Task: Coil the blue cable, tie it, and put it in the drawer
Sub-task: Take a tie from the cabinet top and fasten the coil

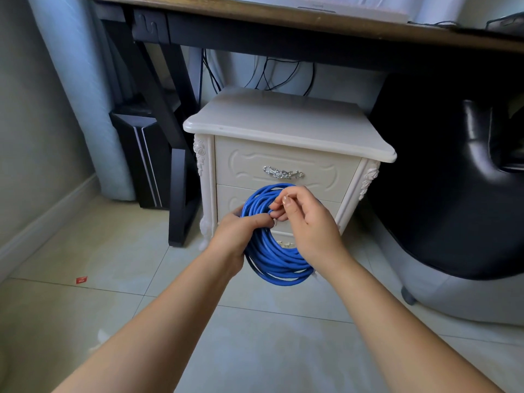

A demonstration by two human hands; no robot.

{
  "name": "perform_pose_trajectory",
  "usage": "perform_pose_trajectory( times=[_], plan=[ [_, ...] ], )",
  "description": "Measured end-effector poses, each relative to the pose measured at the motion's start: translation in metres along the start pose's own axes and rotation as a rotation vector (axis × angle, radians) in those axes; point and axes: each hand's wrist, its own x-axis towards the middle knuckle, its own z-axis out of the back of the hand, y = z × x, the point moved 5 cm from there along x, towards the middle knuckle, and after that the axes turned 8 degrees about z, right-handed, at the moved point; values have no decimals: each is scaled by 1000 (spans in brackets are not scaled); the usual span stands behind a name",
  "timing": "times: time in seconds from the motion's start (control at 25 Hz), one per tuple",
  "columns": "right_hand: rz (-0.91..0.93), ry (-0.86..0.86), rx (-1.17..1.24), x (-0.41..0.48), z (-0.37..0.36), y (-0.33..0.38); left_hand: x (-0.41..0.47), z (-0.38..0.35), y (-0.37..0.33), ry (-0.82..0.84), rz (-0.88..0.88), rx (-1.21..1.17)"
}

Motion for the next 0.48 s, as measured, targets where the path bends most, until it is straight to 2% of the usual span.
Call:
perform_pose_trajectory(
  times=[0.24,0.32,0.48],
  plan=[
    [41,-30,-177,0,-1,-5,0,9,-8,-102,-98,-64],
    [-30,-42,-156,-2,-3,-9,-1,13,-13,-139,-145,-70],
    [-258,-35,70,-4,-13,-16,-9,10,-14,-155,-211,40]
  ],
)
